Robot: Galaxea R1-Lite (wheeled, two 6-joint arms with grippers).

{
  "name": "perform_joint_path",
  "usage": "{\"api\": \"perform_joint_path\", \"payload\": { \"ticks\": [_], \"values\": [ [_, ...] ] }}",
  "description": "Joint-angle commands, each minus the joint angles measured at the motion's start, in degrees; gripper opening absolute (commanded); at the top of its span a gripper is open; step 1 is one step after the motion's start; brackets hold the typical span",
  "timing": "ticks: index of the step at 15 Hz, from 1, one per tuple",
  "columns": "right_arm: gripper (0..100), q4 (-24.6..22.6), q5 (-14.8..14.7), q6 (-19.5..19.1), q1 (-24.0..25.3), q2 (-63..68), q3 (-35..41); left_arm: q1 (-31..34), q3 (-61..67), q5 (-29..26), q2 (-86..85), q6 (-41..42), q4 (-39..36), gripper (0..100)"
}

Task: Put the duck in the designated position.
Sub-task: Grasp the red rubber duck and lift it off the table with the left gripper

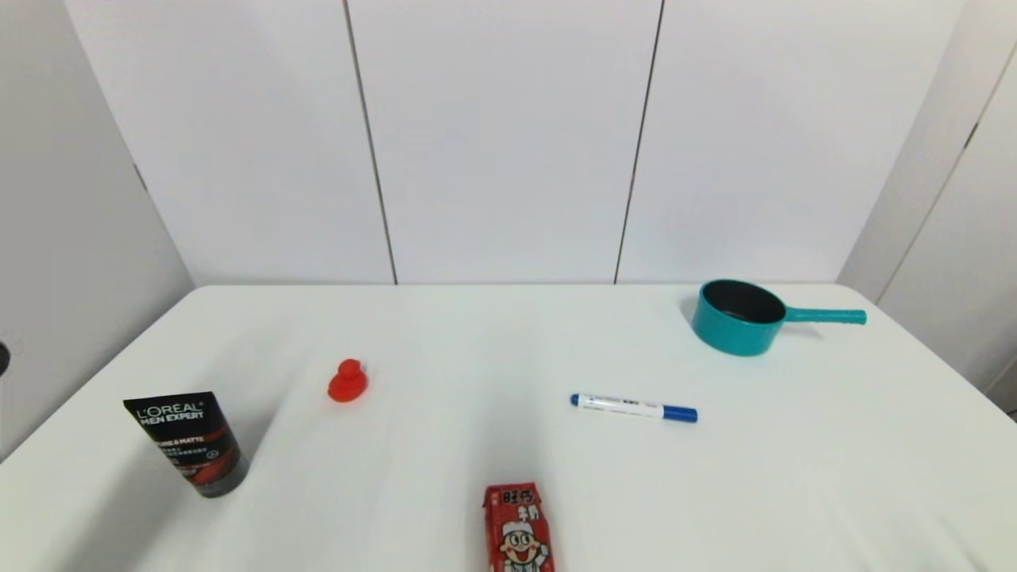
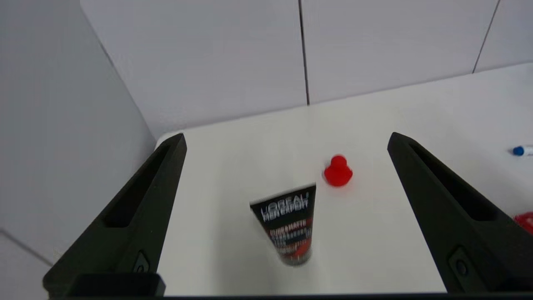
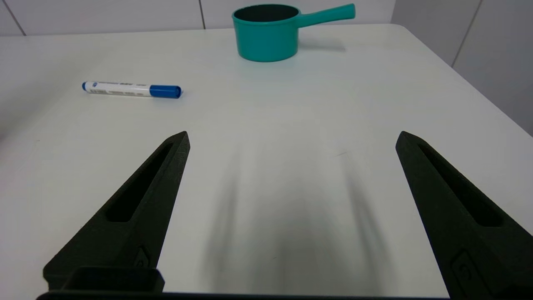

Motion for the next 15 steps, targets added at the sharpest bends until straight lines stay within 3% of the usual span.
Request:
{"api": "perform_joint_path", "payload": {
  "ticks": [1,11,15],
  "values": [
    [100,-0.04,0.00,0.00,0.01,0.07,0.00,-3.34,-15.18,0.01,17.08,0.95,0.30,100],
    [100,-0.04,0.00,0.00,0.01,0.07,0.00,-3.69,-35.84,-0.07,40.10,3.24,1.80,100],
    [100,-0.04,0.00,0.00,0.01,0.07,0.00,-5.36,-44.19,-0.25,49.42,5.26,9.00,100]
  ]
}}
